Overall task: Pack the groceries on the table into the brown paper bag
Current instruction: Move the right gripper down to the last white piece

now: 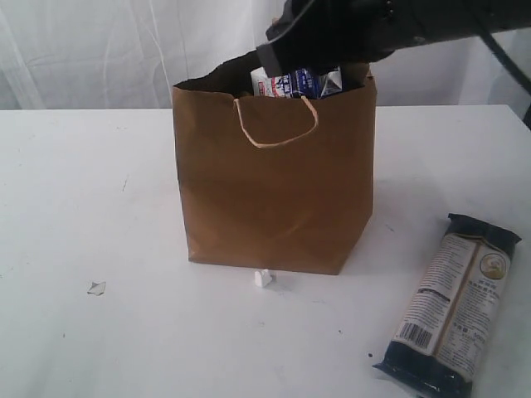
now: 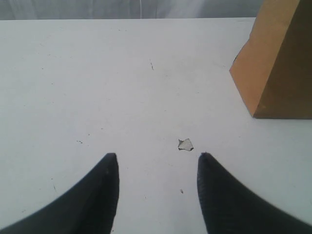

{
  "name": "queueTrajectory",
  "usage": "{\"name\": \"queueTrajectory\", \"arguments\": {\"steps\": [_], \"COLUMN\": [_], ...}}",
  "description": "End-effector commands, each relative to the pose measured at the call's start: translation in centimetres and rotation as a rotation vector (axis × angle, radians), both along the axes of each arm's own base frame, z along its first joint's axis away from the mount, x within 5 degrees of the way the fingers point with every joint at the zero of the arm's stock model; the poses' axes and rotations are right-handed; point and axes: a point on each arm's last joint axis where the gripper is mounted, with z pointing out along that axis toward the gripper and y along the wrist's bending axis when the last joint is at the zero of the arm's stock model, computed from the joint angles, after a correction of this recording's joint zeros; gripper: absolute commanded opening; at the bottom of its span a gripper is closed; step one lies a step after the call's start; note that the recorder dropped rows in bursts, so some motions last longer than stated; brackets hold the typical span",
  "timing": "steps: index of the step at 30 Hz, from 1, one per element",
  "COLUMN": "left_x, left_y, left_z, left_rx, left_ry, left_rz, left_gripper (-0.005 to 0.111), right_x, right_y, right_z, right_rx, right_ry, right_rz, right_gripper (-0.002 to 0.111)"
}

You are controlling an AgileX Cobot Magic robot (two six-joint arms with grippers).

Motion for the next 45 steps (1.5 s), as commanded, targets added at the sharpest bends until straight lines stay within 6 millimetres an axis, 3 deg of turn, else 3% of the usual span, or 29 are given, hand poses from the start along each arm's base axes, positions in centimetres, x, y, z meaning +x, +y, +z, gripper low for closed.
{"name": "queueTrajectory", "arguments": {"steps": [1, 20, 29, 37, 45], "left_x": [0.0, 0.0, 0.0, 0.0, 0.0], "left_y": [0.0, 0.0, 0.0, 0.0, 0.0], "left_z": [-0.1, -0.1, -0.1, -0.1, -0.1], "left_rx": [-0.003, -0.003, -0.003, -0.003, -0.003], "left_ry": [0.004, 0.004, 0.004, 0.004, 0.004], "left_rz": [0.001, 0.001, 0.001, 0.001, 0.001], "left_gripper": [0.053, 0.053, 0.053, 0.053, 0.053], "right_x": [-1.7, -7.3, -8.6, -7.3, -5.3], "right_y": [-1.5, -5.8, -6.6, -5.3, -1.0], "right_z": [0.4, -4.0, -8.8, -12.9, -17.0], "right_rx": [0.026, 0.064, 0.028, -0.042, -0.034], "right_ry": [-0.026, 0.11, 0.274, 0.407, 0.496], "right_rz": [-0.025, -0.095, -0.13, -0.137, -0.08], "right_gripper": [0.047, 0.047, 0.047, 0.047, 0.047]}}
